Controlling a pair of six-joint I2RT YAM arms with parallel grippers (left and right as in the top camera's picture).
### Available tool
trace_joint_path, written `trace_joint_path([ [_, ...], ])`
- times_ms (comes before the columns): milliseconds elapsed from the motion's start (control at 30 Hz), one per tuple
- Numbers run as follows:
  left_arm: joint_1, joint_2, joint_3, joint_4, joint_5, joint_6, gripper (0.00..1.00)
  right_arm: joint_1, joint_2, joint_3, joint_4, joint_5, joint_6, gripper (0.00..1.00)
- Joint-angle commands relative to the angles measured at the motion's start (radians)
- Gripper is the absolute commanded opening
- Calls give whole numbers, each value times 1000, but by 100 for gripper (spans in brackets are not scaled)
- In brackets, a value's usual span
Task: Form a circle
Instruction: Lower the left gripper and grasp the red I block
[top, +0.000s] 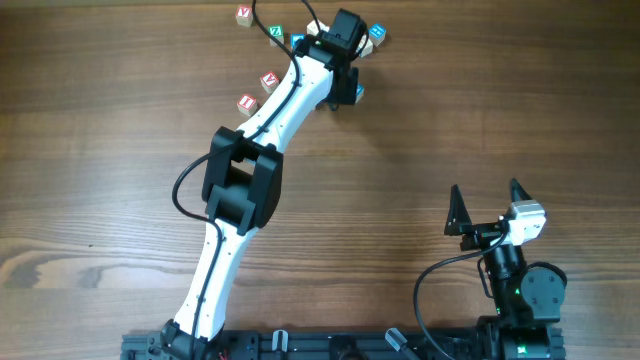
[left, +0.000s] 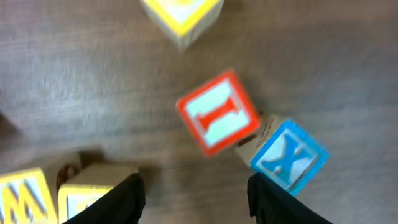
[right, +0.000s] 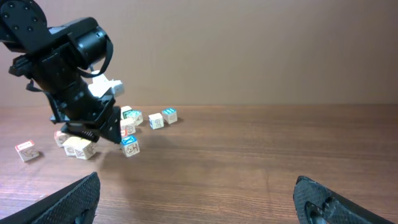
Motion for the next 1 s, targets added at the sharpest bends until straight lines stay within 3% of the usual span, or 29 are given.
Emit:
trace_joint_path([
  [0, 5, 21, -2, 52, -13, -35, 57, -4, 1, -1, 6, 18, -9, 100],
  [367, 6, 40, -2, 159, -10, -145, 60, -4, 1, -1, 6, 18, -9, 100],
  [467, 6, 59, -2, 171, -11, -161, 52, -4, 1, -1, 6, 18, -10, 100],
  [667, 7, 65, -2, 203, -11, -161, 51, -4, 1, -1, 6, 18, -10, 100],
  [733, 7, 65, -2, 204, -11, -161, 38, -4, 1, -1, 6, 18, -10, 100],
  [767, 7, 66, -2, 204, -11, -161, 37, -4, 1, -1, 5, 18, -9, 100],
  [967, 7, 66, -2, 211, -14, -161, 43, -4, 1, -1, 6, 18, -9, 100],
])
